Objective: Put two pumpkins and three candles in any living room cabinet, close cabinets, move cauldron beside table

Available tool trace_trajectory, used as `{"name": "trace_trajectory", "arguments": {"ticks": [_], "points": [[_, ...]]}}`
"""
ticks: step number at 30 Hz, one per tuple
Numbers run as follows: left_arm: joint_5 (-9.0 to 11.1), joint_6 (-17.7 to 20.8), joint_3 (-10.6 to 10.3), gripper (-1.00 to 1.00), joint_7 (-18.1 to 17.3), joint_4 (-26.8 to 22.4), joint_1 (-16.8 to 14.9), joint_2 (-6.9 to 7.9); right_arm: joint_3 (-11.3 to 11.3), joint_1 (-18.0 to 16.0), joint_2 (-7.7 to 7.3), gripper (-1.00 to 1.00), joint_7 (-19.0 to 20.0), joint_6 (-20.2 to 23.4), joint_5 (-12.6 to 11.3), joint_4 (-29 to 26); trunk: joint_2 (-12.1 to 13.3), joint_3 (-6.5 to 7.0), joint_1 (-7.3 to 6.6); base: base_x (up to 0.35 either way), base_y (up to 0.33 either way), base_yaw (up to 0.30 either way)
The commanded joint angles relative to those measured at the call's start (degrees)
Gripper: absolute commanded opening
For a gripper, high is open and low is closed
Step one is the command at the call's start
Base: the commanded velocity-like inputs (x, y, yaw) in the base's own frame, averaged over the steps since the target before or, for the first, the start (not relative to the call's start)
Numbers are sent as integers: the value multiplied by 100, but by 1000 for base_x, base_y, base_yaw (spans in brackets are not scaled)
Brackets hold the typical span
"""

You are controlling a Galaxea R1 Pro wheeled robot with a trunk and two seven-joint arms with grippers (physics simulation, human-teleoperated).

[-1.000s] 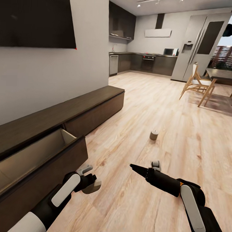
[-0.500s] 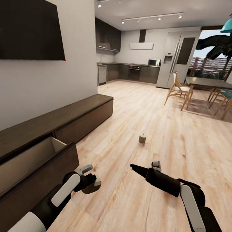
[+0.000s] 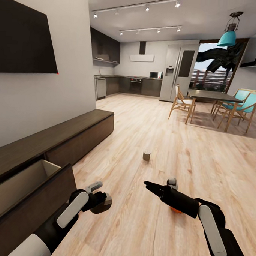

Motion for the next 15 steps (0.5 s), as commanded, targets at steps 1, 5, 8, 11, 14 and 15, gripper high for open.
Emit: {"name": "trace_trajectory", "arguments": {"ticks": [1, 5, 8, 11, 14, 15], "points": [[22, 15, -14, -100, 31, -21, -4, 7, -5, -6, 1, 100, 32, 23, 22, 12, -2, 1, -1, 0, 0, -209], [12, 10, -10, -100, 31, -32, -3, 12, -6, -7, 2, 100, 32, 28, 21, 28, -2, 29, -1, -46, -26, -209], [6, 9, -11, -100, 31, -34, -4, 13, -6, -7, 2, 100, 32, 31, 21, 28, -2, 40, -1, -160, -136, -110], [9, 10, -7, -100, 31, -34, -4, 13, -12, -7, 2, 100, 32, 36, 21, 21, -2, 44, -1, -197, -185, -33], [12, 9, -6, -100, 32, -34, -4, 13, -14, -5, 2, 100, 32, 57, -6, 16, -2, 44, -1, -209, -203, -11], [12, 9, -6, -100, 32, -34, -4, 13, -14, -4, 0, 100, 32, 58, -31, 16, -2, 45, -1, -211, -206, -27]]}}
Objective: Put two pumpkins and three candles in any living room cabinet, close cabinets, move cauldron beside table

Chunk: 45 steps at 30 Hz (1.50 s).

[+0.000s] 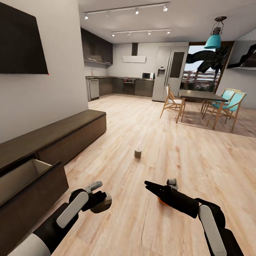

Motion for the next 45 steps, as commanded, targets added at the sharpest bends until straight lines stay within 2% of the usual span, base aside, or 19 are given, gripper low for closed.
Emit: {"name": "trace_trajectory", "arguments": {"ticks": [1, 4, 7, 15, 21, 22, 26, 29, 45], "points": [[21, 13, -14, -100, 33, -10, -6, 6, -6, -4, -2, 100, 34, 23, -52, 1, -3, -5, -4, -212, -207, -45], [22, 14, -13, -100, 33, -10, -6, 6, -6, -5, -33, 100, 19, 23, -358, 2, -3, -5, -4, -213, -207, -69], [22, 15, -13, -100, 33, -10, -6, 6, -6, -7, -101, 100, 7, 21, -492, 7, -3, -5, -4, -213, -197, -99], [28, 18, -13, -100, 32, -10, -4, 6, -7, -6, -151, 100, 7, 29, -545, 33, -3, -37, -4, -213, -181, -64], [30, 19, -13, -100, 32, -10, -5, 6, -13, -6, -216, 100, 27, 21, -568, 345, -3, -91, -4, -213, -190, -3], [30, 20, -13, -100, 32, -10, -5, 7, -14, -3, -242, 100, 36, 15, -619, 373, -3, -100, -4, -213, -215, 27], [34, 21, -6, -100, 32, -10, 1, 13, -12, -6, -316, 100, 30, -20, -1188, 422, -3, -137, -4, -159, -236, 83], [25, 17, 0, -100, 32, -11, 10, 14, -7, -7, -329, 100, 0, -27, -1356, 537, -3, -165, -4, -26, -193, 22], [13, 14, 4, -100, 32, -27, 15, 22, -7, -5, -412, 100, 68, -38, -1420, 712, -3, -298, -4, 123, -32, -152]]}}
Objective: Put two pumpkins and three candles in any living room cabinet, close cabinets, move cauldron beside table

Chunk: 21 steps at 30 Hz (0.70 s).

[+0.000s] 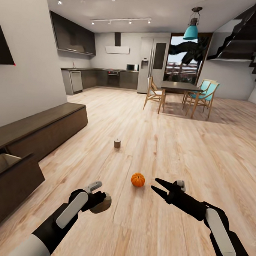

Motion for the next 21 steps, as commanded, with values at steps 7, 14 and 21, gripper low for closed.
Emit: {"name": "trace_trajectory", "arguments": {"ticks": [7, 14, 21], "points": [[33, 15, -19, -100, 32, -24, 0, 94, -5, -5, -2, 100, 30, 24, 20, 3, -2, -61, 0, 215, -172, -173], [39, 15, -21, -100, 30, -62, 1, 145, -5, -7, -3, 100, 31, 24, 20, 11, -2, -117, 0, 248, -188, -173], [39, 13, -21, -100, 29, -63, 1, 147, -5, -4, -8, 100, 38, 24, 19, 108, -2, -173, 0, 268, -152, -173]]}}
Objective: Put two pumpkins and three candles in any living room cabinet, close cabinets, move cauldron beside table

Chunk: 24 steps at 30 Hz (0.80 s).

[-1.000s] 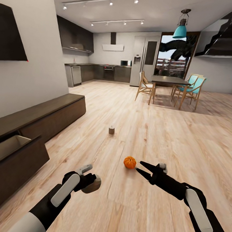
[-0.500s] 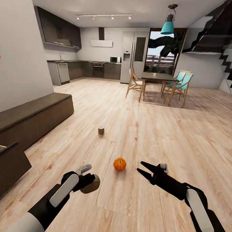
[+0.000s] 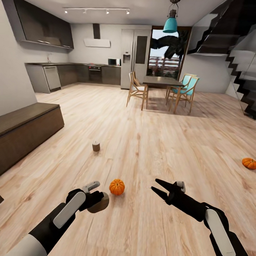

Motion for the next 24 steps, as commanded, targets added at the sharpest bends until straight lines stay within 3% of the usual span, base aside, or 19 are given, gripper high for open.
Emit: {"name": "trace_trajectory", "arguments": {"ticks": [1, 10, 24], "points": [[21, 10, -13, -100, 32, -11, -5, 6, -5, -6, -5, 100, 29, 25, 14, 45, -2, -13, 1, 277, -142, -173], [21, 12, -13, -100, 32, -11, -5, 6, -5, -6, -24, 100, 39, 25, 9, 135, -2, -85, 1, 279, -189, -167], [21, 15, -13, -100, 35, -11, -5, 6, -5, -7, -24, 100, 59, 25, -13, 132, -2, -147, 1, 280, -207, -53]]}}
